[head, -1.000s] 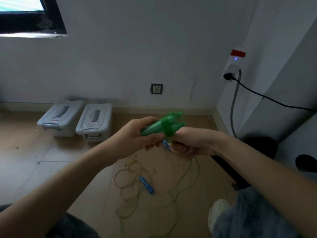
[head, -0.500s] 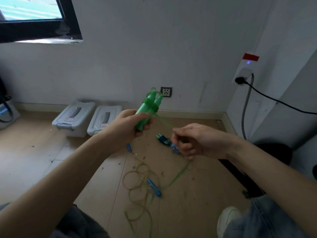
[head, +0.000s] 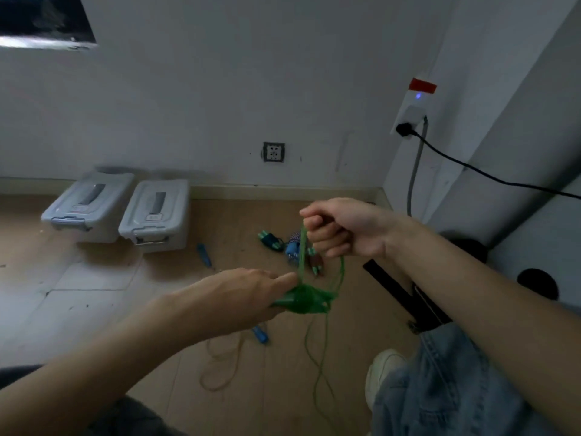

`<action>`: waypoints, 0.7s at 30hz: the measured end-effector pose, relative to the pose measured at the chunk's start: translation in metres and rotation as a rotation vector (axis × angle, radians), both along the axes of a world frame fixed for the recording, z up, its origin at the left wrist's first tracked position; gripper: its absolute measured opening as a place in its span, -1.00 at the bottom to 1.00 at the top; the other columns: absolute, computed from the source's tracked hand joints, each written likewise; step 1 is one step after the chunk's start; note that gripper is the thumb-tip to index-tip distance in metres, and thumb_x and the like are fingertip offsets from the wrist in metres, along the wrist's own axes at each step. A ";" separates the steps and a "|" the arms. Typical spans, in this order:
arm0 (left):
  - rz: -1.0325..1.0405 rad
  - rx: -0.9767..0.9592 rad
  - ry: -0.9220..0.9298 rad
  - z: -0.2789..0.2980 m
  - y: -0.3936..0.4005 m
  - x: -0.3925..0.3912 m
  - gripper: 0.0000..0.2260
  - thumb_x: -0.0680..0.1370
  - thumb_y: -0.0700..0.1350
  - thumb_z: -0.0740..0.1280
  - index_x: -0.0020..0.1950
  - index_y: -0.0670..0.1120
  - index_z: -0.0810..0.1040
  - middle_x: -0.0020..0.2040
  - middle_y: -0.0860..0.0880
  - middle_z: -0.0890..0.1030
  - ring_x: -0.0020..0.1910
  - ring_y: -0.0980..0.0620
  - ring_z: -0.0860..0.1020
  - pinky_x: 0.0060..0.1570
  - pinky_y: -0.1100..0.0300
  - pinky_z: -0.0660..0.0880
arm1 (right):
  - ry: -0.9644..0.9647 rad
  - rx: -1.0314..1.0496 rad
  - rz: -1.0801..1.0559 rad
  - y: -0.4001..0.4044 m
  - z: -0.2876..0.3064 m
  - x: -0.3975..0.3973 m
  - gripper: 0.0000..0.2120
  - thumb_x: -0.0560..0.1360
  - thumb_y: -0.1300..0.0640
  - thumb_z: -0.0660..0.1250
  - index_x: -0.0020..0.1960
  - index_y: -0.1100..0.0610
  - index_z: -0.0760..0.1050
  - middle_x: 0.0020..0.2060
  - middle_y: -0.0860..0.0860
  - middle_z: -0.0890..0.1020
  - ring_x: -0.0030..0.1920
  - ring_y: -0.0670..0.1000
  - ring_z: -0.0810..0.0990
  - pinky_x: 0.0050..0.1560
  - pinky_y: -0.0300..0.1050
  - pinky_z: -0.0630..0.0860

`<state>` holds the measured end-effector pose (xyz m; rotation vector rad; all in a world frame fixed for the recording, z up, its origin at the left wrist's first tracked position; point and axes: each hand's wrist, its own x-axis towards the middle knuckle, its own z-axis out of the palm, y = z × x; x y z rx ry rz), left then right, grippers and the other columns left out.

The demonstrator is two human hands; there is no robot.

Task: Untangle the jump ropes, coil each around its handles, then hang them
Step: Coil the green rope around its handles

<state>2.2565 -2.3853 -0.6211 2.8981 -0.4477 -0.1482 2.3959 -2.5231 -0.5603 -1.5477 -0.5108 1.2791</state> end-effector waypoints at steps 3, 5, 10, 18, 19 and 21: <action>-0.117 -0.243 -0.031 0.028 -0.005 -0.009 -0.84 0.54 0.13 0.18 -0.01 0.14 0.22 -0.26 0.13 0.46 -0.32 0.24 0.49 -0.36 0.45 0.34 | -0.260 -0.174 0.086 -0.002 -0.002 0.003 -0.57 0.60 0.11 0.07 -0.46 0.05 0.25 -0.62 -0.10 0.20 -0.61 -0.11 0.09 -0.54 -0.25 -0.01; -0.033 -0.426 -0.130 0.046 -0.003 -0.011 -0.79 0.47 0.19 0.18 -0.10 0.14 0.20 -0.31 0.15 0.49 -0.34 0.31 0.50 -0.42 0.52 0.36 | -0.415 -0.248 0.093 -0.003 -0.003 0.003 -0.55 0.58 0.13 0.14 -0.49 0.06 0.33 -0.65 -0.09 0.28 -0.64 -0.12 0.17 -0.56 -0.28 0.07; 0.147 -0.740 -0.190 0.060 0.002 -0.011 -0.71 0.39 0.14 0.22 0.06 0.14 0.26 -0.28 0.08 0.61 -0.40 0.20 0.52 -0.42 0.44 0.40 | -0.345 -0.355 0.166 -0.005 -0.009 0.002 -0.60 0.57 0.15 0.10 -0.45 0.06 0.22 -0.63 -0.10 0.19 -0.64 -0.13 0.09 -0.60 -0.36 0.02; 0.330 -1.224 0.020 0.067 0.015 -0.007 -0.75 0.43 -0.01 0.27 -0.03 -0.17 0.41 -0.35 0.01 0.62 -0.45 0.12 0.51 -0.49 0.33 0.44 | -0.082 0.182 0.268 -0.005 -0.013 -0.013 -0.69 0.55 0.21 0.18 0.28 0.18 0.43 0.12 0.04 0.58 0.24 0.03 0.52 0.36 0.00 0.27; 0.381 -1.241 0.047 0.068 0.017 -0.006 -0.75 0.42 0.00 0.27 -0.03 -0.15 0.43 -0.37 0.02 0.61 -0.46 0.13 0.50 -0.51 0.33 0.44 | -0.031 0.238 0.302 -0.003 -0.012 -0.015 -0.69 0.54 0.21 0.17 0.26 0.22 0.43 0.03 0.07 0.59 0.13 0.04 0.58 0.28 -0.03 0.37; 0.467 -1.245 0.095 0.068 0.021 -0.005 -0.80 0.45 0.00 0.27 -0.05 -0.11 0.45 -0.38 0.03 0.60 -0.47 0.14 0.50 -0.52 0.34 0.41 | -0.059 0.260 0.285 -0.001 -0.010 -0.020 -0.78 0.54 0.21 0.21 0.14 0.24 0.48 -0.27 0.03 0.48 -0.26 -0.02 0.56 -0.02 -0.12 0.52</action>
